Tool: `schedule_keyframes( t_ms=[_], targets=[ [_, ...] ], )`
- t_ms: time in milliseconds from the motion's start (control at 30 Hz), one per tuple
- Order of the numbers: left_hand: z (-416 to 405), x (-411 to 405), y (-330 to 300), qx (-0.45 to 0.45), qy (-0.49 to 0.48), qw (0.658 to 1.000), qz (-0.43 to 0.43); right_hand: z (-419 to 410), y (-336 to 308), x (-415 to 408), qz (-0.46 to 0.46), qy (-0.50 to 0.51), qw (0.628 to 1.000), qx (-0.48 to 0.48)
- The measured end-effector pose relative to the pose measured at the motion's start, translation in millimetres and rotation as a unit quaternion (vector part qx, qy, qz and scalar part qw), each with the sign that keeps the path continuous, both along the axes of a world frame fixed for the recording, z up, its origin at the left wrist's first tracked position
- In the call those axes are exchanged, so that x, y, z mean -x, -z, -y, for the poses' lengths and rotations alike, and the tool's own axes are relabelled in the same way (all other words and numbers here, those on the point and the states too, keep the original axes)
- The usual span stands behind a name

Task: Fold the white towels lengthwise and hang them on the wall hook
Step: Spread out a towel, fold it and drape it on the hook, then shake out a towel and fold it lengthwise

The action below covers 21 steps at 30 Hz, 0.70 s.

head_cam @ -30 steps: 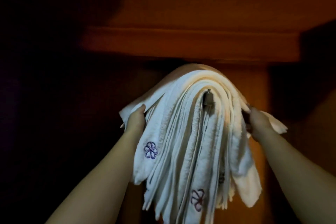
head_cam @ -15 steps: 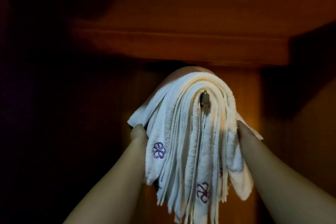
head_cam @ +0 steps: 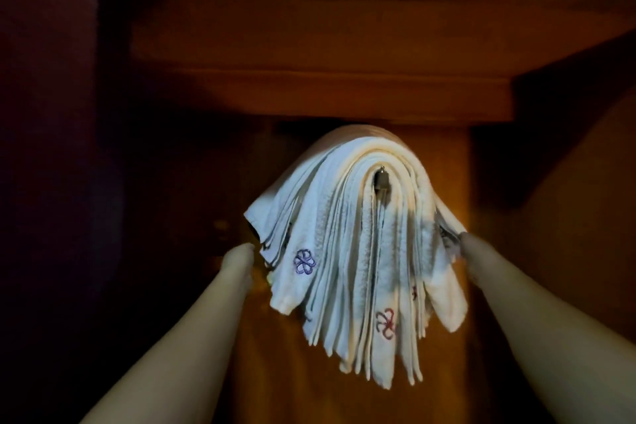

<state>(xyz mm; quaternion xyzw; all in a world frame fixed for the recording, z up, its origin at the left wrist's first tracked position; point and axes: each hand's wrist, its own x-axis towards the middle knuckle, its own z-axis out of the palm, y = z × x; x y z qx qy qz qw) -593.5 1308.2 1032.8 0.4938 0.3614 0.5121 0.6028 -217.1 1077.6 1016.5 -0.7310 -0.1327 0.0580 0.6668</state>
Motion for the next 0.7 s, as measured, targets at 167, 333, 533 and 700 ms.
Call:
schedule_keyframes(
  t_ms=[167,333,533,700],
  targets=[
    [22,50,29,-0.077,-0.004,0.992,-0.096,71,-12,148,0.068,0.066,0.993,0.069],
    [94,94,54,-0.221,0.026,0.958,-0.181,127,10,246,0.146,0.028,0.960,0.238],
    [194,126,107,-0.320,0.249,0.833,-0.378,212,85,333,0.205,-0.095,0.889,0.399],
    [252,126,162,-0.380,0.395,0.703,-0.453,288,160,368,0.213,-0.137,0.839,0.481]
  ],
)
